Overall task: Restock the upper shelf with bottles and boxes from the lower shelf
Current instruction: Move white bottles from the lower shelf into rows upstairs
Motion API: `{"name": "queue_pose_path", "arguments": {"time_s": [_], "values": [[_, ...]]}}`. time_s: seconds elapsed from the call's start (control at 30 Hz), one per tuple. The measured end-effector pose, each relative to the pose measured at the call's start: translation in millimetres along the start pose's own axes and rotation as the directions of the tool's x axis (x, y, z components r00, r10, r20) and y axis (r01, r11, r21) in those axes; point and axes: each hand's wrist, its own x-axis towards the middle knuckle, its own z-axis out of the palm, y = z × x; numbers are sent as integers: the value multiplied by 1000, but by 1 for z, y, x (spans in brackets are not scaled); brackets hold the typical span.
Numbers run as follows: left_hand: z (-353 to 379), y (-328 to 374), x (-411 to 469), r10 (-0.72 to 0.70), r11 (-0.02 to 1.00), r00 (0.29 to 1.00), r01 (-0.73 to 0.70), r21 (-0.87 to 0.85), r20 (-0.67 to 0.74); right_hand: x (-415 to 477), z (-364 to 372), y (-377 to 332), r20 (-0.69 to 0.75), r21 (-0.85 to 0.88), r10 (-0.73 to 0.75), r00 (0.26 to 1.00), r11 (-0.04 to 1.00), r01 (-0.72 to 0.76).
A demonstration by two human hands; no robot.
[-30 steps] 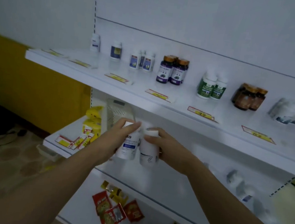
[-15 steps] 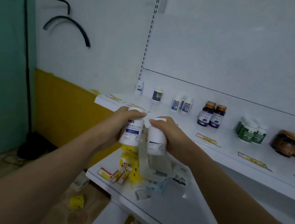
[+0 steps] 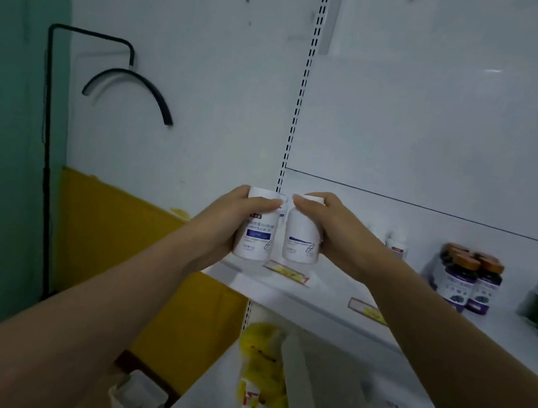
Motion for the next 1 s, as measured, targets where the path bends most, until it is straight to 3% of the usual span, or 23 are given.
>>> {"name": "queue_pose_path", "arguments": {"time_s": [0.13,0.47,0.7,1.0], "values": [[-30,-6,62,12,986,1000,-13,165,10,59,-7,5,-31,-133,5,1000,991,-9],[-85,-55,196,-9,952,999,-3,306,36,162,-4,41,-253,-352,58,966,924,-148],[-98,-87,269,-4,965,989,-34,259,146,212,0,63,-460,-494,74,885,807,-325],[-85,-133,312,85,923,971,-162,349,225,246,1,90,-546,-609,98,832,635,-474]]}}
